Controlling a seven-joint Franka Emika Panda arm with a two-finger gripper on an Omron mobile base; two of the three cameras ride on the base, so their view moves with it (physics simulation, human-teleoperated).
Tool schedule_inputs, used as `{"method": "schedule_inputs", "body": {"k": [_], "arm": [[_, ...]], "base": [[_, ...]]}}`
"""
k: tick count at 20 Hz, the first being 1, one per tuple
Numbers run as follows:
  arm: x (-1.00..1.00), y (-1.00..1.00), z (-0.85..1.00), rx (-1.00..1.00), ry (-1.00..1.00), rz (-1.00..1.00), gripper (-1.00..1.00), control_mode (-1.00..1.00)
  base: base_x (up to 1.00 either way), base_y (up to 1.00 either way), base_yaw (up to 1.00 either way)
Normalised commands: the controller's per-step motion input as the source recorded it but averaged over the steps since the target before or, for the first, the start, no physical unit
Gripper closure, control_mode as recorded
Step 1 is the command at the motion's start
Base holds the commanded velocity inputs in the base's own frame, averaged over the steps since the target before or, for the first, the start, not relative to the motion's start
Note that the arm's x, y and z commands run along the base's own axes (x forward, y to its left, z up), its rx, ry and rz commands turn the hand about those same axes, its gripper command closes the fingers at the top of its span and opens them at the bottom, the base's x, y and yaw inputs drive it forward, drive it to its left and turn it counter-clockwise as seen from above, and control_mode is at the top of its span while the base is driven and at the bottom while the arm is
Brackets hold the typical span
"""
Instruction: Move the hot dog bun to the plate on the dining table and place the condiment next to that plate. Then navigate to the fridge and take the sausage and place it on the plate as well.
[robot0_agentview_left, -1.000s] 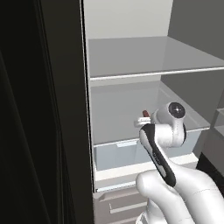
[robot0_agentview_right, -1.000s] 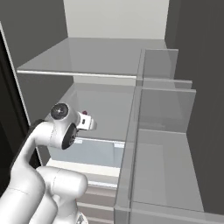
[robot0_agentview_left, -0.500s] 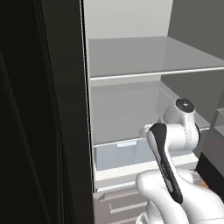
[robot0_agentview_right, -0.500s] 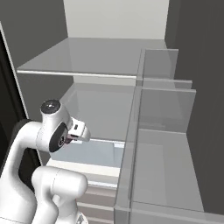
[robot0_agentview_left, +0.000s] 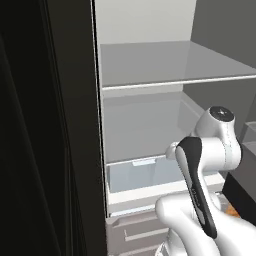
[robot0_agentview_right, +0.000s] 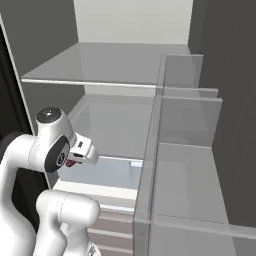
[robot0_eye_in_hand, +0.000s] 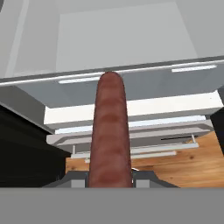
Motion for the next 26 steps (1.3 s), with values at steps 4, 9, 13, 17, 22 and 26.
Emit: {"method": "schedule_inputs", "body": {"k": [4, 9, 13, 17, 22, 26], "arm": [[0.00, 0.00, 0.00, 0.00, 0.00, 0.00, 1.00, 1.00], [0.00, 0.00, 0.00, 0.00, 0.00, 0.00, 1.00, 1.00], [0.00, 0.00, 0.00, 0.00, 0.00, 0.00, 1.00, 1.00], [0.00, 0.00, 0.00, 0.00, 0.00, 0.00, 1.00, 1.00], [0.00, 0.00, 0.00, 0.00, 0.00, 0.00, 1.00, 1.00], [0.00, 0.00, 0.00, 0.00, 0.00, 0.00, 1.00, 1.00]], "base": [[-0.99, -0.06, 0.00], [-1.00, -0.29, 0.00], [-1.00, -0.31, 0.00], [-1.00, -0.38, -0.05], [-0.99, -0.51, -0.39], [-0.18, -0.50, -0.78]]}}
